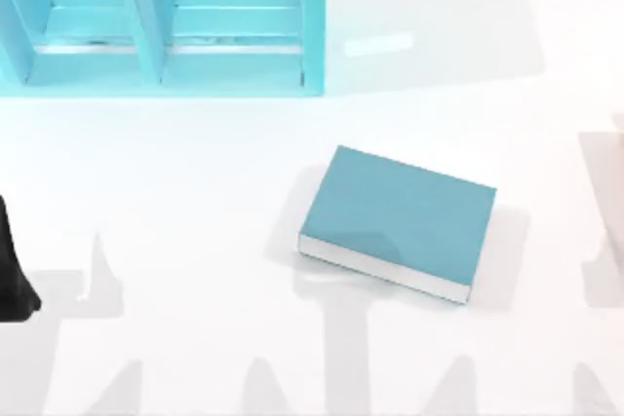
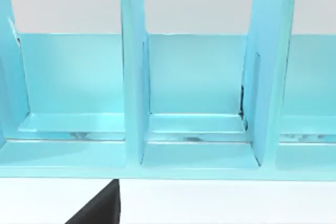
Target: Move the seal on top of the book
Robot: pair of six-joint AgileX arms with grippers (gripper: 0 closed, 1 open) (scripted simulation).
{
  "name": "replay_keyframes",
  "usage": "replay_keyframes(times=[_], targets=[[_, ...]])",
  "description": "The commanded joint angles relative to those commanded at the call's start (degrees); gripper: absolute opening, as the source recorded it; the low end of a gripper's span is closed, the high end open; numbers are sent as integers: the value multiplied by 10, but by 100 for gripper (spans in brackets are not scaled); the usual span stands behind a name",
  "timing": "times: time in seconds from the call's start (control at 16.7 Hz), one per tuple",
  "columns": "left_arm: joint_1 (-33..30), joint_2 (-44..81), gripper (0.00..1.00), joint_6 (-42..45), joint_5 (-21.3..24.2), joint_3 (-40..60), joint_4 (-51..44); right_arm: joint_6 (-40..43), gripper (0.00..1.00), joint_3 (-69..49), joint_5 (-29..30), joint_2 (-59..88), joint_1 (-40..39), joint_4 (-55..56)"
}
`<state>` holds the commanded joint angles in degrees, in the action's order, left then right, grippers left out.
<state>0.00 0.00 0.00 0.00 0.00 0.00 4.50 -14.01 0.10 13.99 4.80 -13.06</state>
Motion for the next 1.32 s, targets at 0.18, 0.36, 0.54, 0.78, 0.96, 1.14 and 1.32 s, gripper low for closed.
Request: replay_keyframes(times=[0.18, 0.36, 0.54, 0.78, 0.96, 1.14, 1.32], targets=[[0, 0, 100, 0, 0, 0, 0, 28, 100, -118, -1, 148, 31, -105], [0, 0, 100, 0, 0, 0, 0, 57, 100, -251, -3, 336, 61, -213], [0, 0, 100, 0, 0, 0, 0, 85, 100, -380, -4, 520, 91, -318], [0, 0, 100, 0, 0, 0, 0, 124, 100, -538, -2, 718, 131, -439], [0, 0, 100, 0, 0, 0, 0, 153, 100, -645, -1, 821, 158, -514], [0, 0, 100, 0, 0, 0, 0, 175, 100, -741, -1, 900, 181, -575], [0, 0, 100, 0, 0, 0, 0, 188, 100, -791, -1, 947, 193, -606]])
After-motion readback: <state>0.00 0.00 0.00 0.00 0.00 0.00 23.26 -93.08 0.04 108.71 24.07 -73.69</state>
